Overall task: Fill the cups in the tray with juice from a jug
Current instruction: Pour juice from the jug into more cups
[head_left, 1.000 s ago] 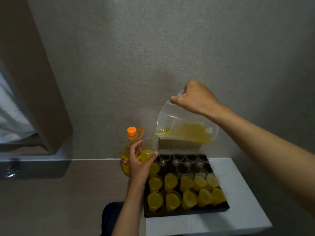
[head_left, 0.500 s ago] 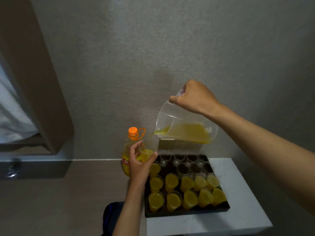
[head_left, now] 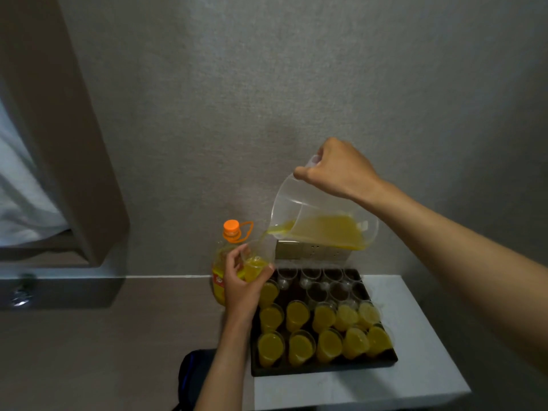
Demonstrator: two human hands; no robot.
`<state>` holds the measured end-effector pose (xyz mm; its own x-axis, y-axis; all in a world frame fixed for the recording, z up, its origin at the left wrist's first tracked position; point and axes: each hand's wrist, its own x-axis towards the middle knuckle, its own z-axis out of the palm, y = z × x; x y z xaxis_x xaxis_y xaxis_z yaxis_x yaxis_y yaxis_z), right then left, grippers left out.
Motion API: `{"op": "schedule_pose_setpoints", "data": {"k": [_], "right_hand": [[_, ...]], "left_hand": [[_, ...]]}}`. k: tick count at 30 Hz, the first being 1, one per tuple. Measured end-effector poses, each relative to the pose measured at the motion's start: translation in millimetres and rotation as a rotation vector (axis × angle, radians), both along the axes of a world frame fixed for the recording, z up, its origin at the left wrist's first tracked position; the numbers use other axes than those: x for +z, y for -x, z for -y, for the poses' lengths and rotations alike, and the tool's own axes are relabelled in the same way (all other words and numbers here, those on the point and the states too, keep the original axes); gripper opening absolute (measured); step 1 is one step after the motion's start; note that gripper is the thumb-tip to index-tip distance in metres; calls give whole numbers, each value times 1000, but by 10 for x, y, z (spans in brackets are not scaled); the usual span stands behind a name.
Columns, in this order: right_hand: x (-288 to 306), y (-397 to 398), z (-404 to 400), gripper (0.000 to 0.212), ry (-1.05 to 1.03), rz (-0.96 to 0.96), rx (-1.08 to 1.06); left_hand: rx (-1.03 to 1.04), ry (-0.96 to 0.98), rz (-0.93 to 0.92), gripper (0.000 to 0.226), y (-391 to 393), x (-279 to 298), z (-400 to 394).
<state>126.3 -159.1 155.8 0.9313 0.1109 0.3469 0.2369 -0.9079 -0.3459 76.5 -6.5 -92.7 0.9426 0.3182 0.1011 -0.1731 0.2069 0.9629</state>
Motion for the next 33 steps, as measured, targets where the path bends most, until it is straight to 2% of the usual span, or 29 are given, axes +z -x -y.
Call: {"op": "schedule_pose_setpoints", "data": {"k": [10, 33], "right_hand": [[-8, 20, -10, 46, -8, -6, 0], [-57, 76, 28, 44, -7, -18, 41]], "left_hand": [[-15, 20, -18, 62, 81, 32, -36], [-10, -14, -27, 62, 144, 47, 2]]}}
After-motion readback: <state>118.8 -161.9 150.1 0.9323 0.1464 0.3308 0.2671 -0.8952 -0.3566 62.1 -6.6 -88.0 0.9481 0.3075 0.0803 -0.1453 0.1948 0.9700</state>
